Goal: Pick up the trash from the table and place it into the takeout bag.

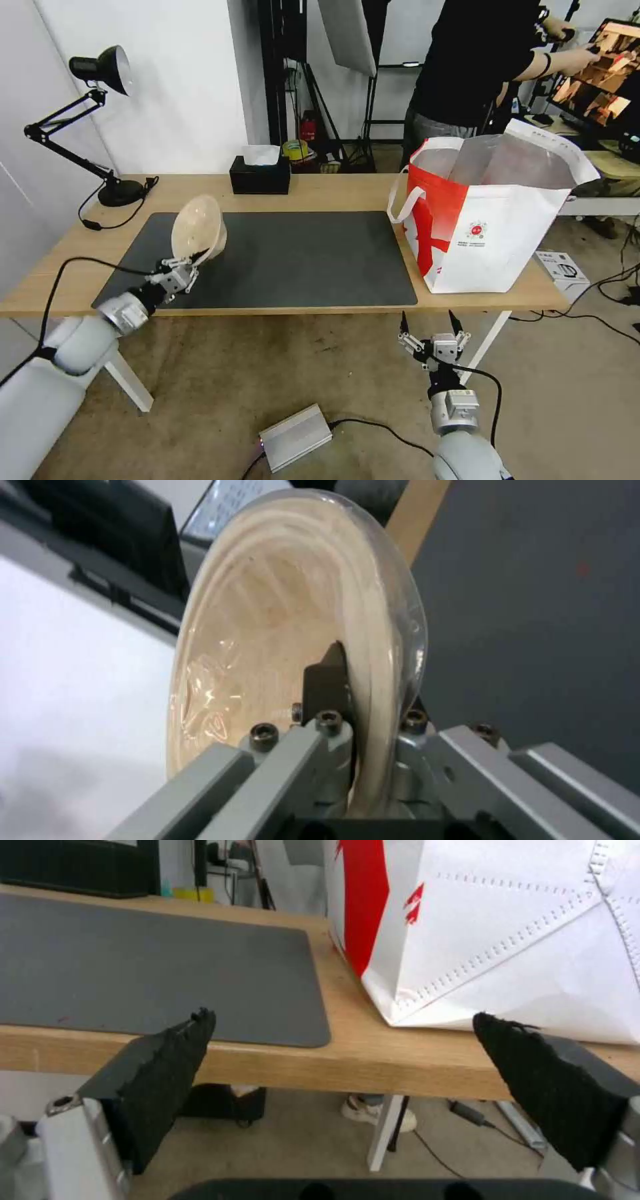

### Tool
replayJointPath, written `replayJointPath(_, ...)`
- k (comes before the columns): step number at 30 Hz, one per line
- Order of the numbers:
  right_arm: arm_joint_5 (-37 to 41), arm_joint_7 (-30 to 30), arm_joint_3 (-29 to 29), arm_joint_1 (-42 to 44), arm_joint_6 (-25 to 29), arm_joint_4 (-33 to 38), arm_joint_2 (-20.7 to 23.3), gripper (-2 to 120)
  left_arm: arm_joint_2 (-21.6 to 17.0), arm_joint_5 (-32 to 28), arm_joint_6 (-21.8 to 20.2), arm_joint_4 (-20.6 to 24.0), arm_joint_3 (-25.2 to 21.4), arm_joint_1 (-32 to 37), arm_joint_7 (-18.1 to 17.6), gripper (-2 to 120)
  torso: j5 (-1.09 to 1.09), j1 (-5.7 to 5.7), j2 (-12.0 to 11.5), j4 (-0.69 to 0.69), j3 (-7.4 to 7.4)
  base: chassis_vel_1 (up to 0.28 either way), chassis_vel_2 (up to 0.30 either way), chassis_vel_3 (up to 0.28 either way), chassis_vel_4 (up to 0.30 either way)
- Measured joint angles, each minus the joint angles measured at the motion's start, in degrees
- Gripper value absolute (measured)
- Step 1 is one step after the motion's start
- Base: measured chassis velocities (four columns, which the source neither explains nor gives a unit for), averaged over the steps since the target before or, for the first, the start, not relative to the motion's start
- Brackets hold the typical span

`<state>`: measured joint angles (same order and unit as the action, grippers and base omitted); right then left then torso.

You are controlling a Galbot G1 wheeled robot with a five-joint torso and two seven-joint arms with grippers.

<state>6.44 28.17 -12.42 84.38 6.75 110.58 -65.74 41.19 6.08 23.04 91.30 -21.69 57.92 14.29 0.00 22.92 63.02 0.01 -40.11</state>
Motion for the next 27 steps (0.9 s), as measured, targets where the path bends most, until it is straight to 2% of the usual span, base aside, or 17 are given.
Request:
replayJointPath(5,-0.01,0.00,0.05,0.03,-0.07,0.20,-0.26,98,-2.29,-0.22,0.19,0.41,3.05,-4.73,0.94,0,0.00,0.00,0.00,0.00,0.00,0.000,0.000,0.000,0.000)
replayJointPath(8,-0.09,0.00,0.13,0.09,-0.09,0.34,-0.54,98,-4.27,-1.12,0.28,0.13,7.33,-9.97,1.69,0,0.00,0.00,0.00,-0.01,0.00,0.000,0.000,0.000,0.000)
replayJointPath(9,-0.09,0.00,0.13,0.09,-0.09,0.34,-0.54,98,-4.27,-1.12,0.28,0.13,7.33,-9.97,1.69,0,0.00,0.00,0.00,-0.01,0.00,0.000,0.000,0.000,0.000)
replayJointPath(13,-0.31,-0.07,0.43,-0.19,-0.19,0.45,-1.01,98,-6.57,-1.35,1.63,-3.03,20.63,-25.63,3.79,0,0.00,0.00,0.00,0.00,0.00,0.000,0.000,0.000,0.000)
replayJointPath(14,-0.31,-0.07,0.43,-0.19,-0.19,0.45,-1.01,98,-6.57,-1.35,1.63,-3.03,20.63,-25.63,3.79,0,0.00,0.00,0.00,0.00,0.00,0.000,0.000,0.000,0.000)
replayJointPath(15,-0.35,-0.08,0.46,-0.27,-0.23,0.59,-1.13,98,-6.32,-1.28,2.12,-4.50,25.35,-31.09,4.65,0,0.00,0.00,0.00,-0.01,0.00,0.000,0.000,0.000,0.000)
replayJointPath(18,-0.41,-0.13,0.49,-0.37,-0.33,0.76,-1.39,98,-4.58,-1.12,2.49,-7.17,33.29,-39.86,5.36,0,0.00,0.00,0.00,-0.01,0.00,0.000,0.000,0.000,0.000)
replayJointPath(19,-0.41,-0.13,0.49,-0.37,-0.33,0.76,-1.39,98,-4.58,-1.12,2.49,-7.17,33.29,-39.86,5.36,0,0.00,0.00,0.00,-0.01,0.00,0.000,0.000,0.000,0.000)
replayJointPath(22,-0.47,-0.22,0.49,-0.53,-0.40,0.79,-1.71,98,-1.81,0.05,3.13,-10.74,39.05,-46.70,6.58,0,0.00,0.00,-0.01,0.00,-0.01,0.000,0.000,0.000,0.000)
replayJointPath(23,-0.47,-0.22,0.49,-0.53,-0.40,0.79,-1.71,98,-1.81,0.05,3.13,-10.74,39.05,-46.70,6.58,0,0.00,0.00,-0.01,0.00,-0.01,0.000,0.000,0.000,0.000)
replayJointPath(26,-0.58,-0.28,0.16,-0.53,-0.44,0.79,-2.27,98,2.93,0.32,3.53,-15.61,46.65,-54.69,6.97,0,0.01,0.00,0.00,-0.01,0.00,0.000,0.000,0.000,0.000)
replayJointPath(27,-0.58,-0.28,0.16,-0.53,-0.44,0.79,-2.27,98,2.93,0.32,3.53,-15.61,46.65,-54.69,6.97,0,0.01,0.00,0.00,-0.01,0.00,0.000,0.000,0.000,0.000)
